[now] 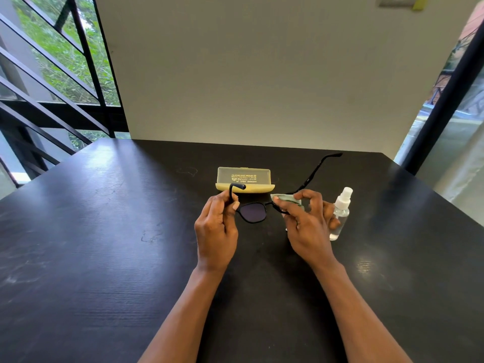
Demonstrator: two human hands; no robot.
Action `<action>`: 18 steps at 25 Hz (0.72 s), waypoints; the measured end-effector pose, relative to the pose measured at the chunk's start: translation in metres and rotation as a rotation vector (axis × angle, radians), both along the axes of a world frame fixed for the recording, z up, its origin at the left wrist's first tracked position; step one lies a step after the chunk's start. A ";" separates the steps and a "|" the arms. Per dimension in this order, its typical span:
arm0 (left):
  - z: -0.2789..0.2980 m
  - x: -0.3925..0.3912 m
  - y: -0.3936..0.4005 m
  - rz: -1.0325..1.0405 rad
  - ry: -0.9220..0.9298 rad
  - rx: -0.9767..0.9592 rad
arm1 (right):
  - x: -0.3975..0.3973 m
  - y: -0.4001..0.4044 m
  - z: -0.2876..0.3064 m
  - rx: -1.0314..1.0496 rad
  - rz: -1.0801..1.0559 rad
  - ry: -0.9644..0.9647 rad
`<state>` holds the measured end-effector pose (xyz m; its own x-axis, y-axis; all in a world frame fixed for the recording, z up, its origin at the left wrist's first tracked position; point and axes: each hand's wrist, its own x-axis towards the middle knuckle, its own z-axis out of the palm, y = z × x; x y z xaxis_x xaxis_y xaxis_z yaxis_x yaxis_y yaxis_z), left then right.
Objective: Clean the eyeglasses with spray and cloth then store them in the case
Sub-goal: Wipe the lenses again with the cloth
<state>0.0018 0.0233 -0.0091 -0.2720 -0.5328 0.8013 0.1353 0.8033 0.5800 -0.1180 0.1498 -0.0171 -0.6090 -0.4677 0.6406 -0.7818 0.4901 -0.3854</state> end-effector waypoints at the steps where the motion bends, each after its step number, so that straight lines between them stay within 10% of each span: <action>1: 0.000 0.000 0.000 0.001 0.001 0.009 | 0.000 0.001 0.001 -0.011 0.011 -0.009; 11: 0.001 0.002 -0.001 -0.015 0.012 -0.004 | 0.002 0.004 0.003 -0.006 -0.219 0.238; 18: 0.000 0.000 -0.001 -0.029 0.019 -0.015 | 0.001 0.003 0.001 0.020 -0.009 0.048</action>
<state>0.0020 0.0220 -0.0094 -0.2717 -0.5125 0.8146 0.1699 0.8076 0.5648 -0.1168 0.1529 -0.0163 -0.5821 -0.4753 0.6597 -0.7946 0.5047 -0.3375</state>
